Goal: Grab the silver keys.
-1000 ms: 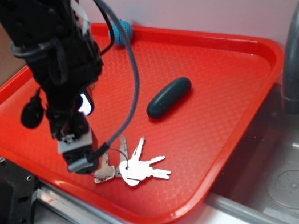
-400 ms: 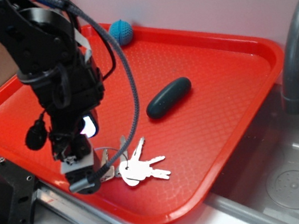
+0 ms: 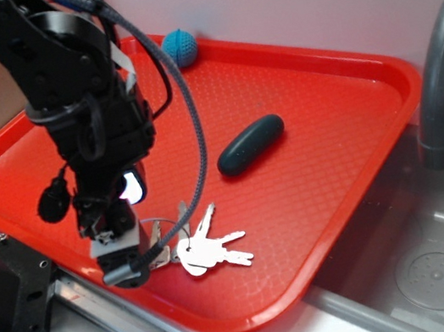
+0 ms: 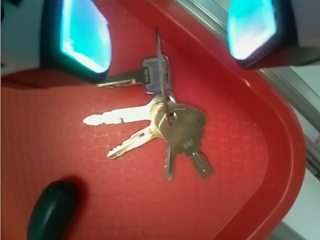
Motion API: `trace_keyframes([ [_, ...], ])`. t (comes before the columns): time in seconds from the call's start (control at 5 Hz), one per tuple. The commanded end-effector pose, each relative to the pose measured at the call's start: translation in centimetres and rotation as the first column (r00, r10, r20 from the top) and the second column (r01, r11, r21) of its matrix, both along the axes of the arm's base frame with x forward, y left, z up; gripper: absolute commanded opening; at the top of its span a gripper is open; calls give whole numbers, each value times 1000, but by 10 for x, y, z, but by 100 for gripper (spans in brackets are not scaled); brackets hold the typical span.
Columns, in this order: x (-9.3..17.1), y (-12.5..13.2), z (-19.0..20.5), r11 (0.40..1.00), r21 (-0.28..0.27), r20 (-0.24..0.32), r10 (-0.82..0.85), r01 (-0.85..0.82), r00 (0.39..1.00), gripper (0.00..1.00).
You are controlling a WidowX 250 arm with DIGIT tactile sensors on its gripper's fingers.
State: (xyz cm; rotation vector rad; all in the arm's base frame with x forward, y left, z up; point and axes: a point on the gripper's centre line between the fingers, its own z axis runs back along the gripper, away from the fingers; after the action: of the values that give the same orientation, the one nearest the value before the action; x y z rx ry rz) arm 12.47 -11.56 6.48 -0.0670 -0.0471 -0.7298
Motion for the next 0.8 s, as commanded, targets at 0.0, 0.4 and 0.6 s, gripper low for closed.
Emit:
trace_keyframes([
  [0.0, 3, -6, -17, 999, -49, 17, -14, 14, 1000, 100],
  [0.4, 4, -8, -17, 998, -59, 31, -2, 3, 1000, 0],
  [0.6, 5, -10, -17, 999, -52, 24, -10, 11, 1000, 0],
])
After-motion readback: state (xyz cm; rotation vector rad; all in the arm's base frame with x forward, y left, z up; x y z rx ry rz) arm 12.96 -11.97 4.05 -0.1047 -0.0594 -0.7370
